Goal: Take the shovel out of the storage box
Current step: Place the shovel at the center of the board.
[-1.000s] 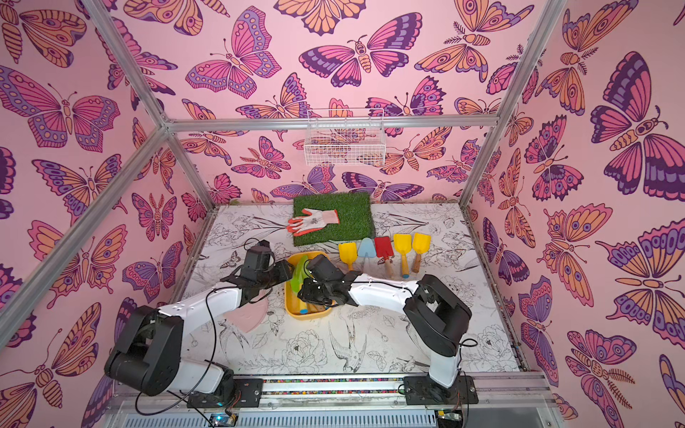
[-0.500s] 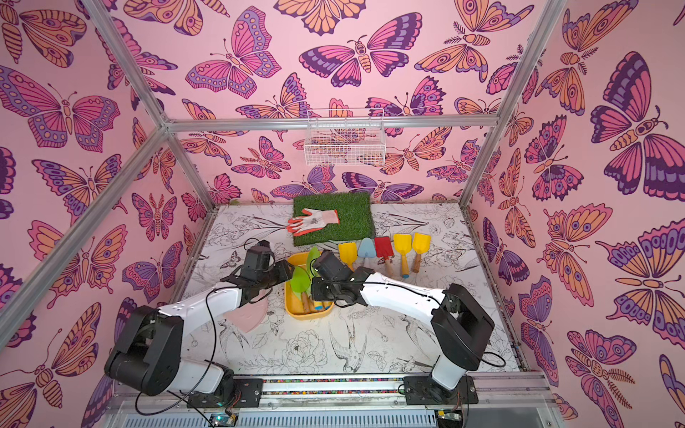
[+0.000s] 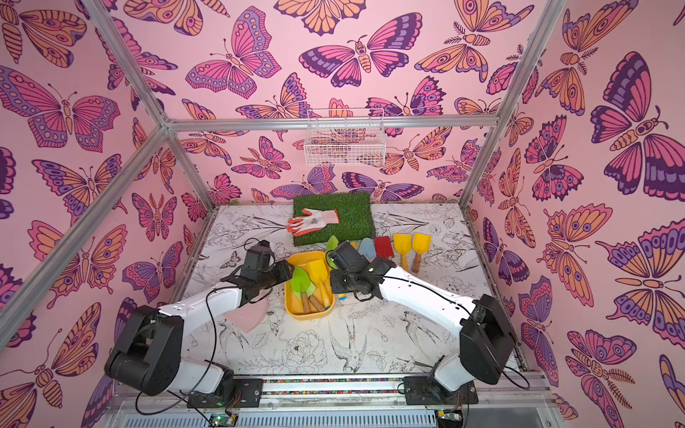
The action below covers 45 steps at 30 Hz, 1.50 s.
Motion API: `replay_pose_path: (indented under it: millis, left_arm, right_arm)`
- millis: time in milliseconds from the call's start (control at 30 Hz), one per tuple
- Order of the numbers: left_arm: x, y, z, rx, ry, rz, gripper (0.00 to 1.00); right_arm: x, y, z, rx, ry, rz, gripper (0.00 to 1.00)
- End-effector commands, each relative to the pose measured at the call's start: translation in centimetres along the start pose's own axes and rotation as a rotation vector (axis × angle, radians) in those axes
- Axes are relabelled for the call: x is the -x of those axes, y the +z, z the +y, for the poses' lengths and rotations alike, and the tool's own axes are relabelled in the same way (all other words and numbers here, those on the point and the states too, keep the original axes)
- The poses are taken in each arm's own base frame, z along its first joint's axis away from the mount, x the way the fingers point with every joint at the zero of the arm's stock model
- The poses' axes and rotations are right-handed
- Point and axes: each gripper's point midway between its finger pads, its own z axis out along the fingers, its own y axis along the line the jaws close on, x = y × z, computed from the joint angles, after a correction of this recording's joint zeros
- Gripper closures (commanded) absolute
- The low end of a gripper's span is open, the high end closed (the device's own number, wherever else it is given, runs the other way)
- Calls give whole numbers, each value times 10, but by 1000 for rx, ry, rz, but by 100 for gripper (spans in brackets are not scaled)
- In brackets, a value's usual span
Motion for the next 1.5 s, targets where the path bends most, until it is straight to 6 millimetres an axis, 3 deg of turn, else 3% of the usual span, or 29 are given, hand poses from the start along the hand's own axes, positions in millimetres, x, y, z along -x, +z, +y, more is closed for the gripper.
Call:
replay_pose_path:
  millis: [0,167,600,800,967,1200,1467]
  left_arm:
    - [-19,8,10,34,5,71,52]
    - [-20,9,10,36,5,73,52]
    - [-21,10,10,41,9,75,52]
    - [-21,11,10,42,10,77,52]
    - [-21,11,11,45,12,77,52]
    - [-21,11,11,47,13,75,52]
    - [-21,10,11,46,17,72,52]
  right_arm:
    - [5,-15,-41,-101,12,-15,94]
    - [11,-32,-89,-213,60,-35,95]
    - [20,-58,-170,-394,101,-43,97]
    - [26,-65,-227,-501,191,-39,100]
    - [31,-57,-268,-520,238,-39,100]
    - [35,-43,-301,-577,159,19,100]
    - [32,-21,-337,-544,188,93,100]
